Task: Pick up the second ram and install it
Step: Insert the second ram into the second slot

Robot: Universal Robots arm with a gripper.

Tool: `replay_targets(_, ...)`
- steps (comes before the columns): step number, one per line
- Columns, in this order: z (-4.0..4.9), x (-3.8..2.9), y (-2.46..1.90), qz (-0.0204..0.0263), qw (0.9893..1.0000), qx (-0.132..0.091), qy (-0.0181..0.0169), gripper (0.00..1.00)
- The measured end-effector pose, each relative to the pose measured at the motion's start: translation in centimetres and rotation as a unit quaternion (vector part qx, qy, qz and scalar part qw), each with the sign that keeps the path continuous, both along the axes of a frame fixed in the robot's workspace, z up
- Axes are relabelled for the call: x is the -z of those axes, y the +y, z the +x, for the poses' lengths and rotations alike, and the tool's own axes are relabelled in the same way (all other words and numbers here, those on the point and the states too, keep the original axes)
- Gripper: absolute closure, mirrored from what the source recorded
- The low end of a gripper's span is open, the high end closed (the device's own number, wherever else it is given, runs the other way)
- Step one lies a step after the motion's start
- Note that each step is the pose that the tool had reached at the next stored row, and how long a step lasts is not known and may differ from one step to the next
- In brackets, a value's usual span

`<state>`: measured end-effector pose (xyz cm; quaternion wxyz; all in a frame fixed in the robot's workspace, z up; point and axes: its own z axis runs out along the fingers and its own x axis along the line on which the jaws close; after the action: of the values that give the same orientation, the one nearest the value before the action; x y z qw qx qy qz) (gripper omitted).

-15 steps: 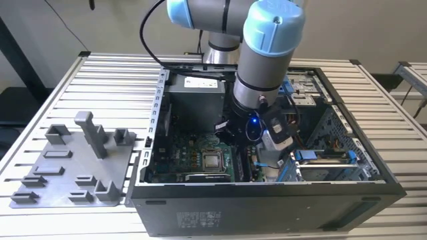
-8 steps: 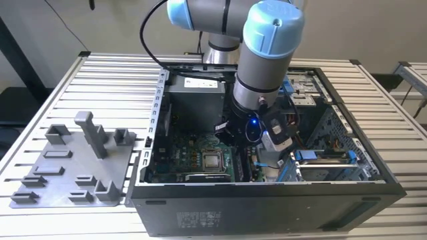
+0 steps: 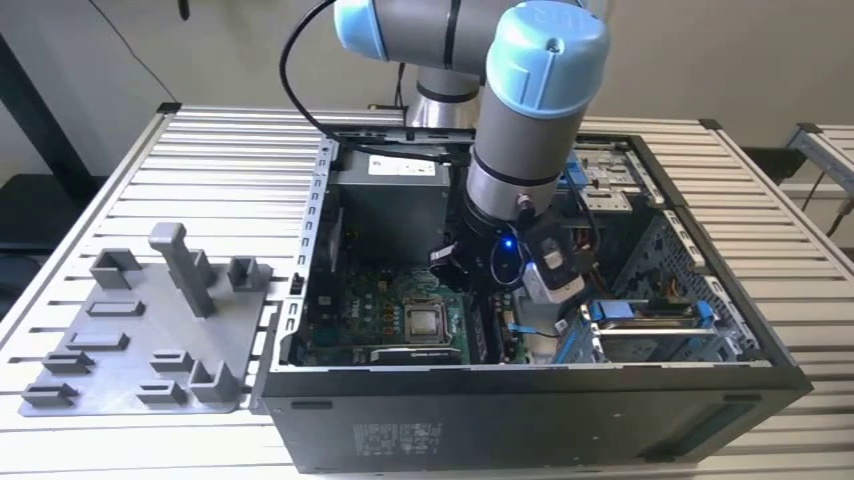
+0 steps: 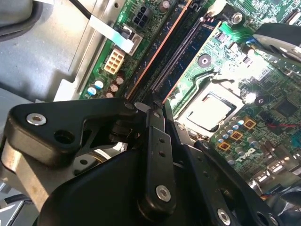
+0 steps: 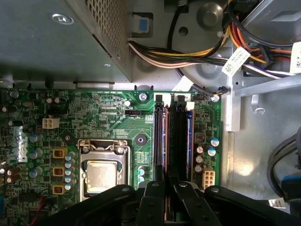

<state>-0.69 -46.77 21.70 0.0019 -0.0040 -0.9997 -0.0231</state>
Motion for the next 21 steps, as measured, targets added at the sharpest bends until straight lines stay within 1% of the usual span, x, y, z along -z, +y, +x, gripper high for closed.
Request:
replay_targets(3, 0.0, 0.0, 0.0, 0.0003, 1.0, 0.003, 0.0, 0.86)
replay_targets(6, 0.0, 0.04, -0.02, 0.0022, 1.0, 0.006, 0.0, 0.86)
replay_targets(11, 0.01, 0.19, -0.01, 0.002, 1.0, 0.007, 0.0, 0.86)
replay_targets(21, 0.0, 0.15, -0.06, 0.0017, 0.9999, 0.011, 0.0, 0.86)
